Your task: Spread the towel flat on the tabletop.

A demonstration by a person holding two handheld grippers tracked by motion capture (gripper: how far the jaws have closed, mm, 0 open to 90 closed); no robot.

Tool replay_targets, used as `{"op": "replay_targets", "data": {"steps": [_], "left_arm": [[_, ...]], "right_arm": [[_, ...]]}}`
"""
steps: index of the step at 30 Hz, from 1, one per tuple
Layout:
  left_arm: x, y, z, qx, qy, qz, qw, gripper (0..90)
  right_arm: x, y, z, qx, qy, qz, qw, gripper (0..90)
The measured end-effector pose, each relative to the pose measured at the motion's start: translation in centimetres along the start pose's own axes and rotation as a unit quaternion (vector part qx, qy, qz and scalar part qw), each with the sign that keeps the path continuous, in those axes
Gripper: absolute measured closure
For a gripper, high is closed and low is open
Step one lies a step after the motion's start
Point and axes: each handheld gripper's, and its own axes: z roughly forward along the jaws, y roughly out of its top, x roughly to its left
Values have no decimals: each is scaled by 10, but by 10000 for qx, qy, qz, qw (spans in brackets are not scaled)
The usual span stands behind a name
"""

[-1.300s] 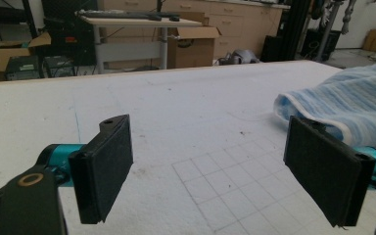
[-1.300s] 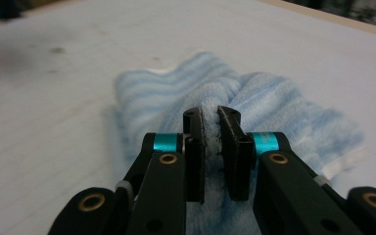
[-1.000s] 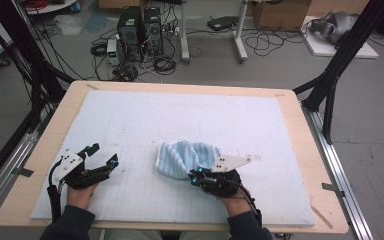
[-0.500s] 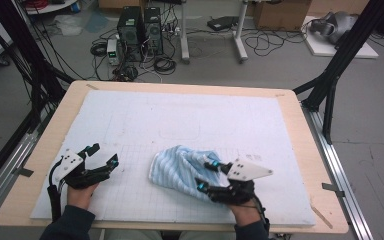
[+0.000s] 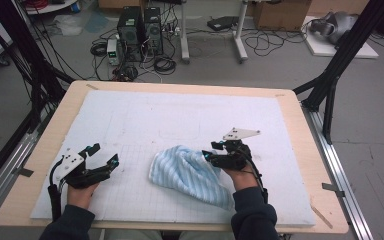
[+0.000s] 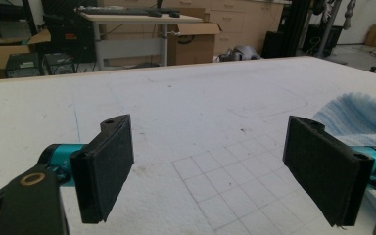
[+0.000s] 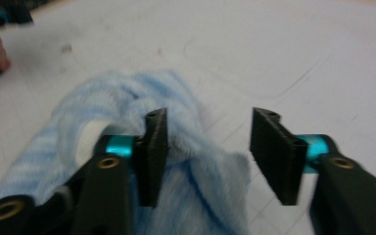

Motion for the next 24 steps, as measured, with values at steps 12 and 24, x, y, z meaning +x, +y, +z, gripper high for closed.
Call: {"op": "replay_targets", "data": {"steps": [12, 24], "left_arm": [[0, 0, 1, 47, 10, -22, 10000, 198], [-10, 15, 11, 202, -386, -52, 9990, 222]], "right_arm": [[-2, -18, -63, -960, -235, -102, 9951, 785], [-30, -39, -103, -961, -1177, 633, 9864, 484]]}}
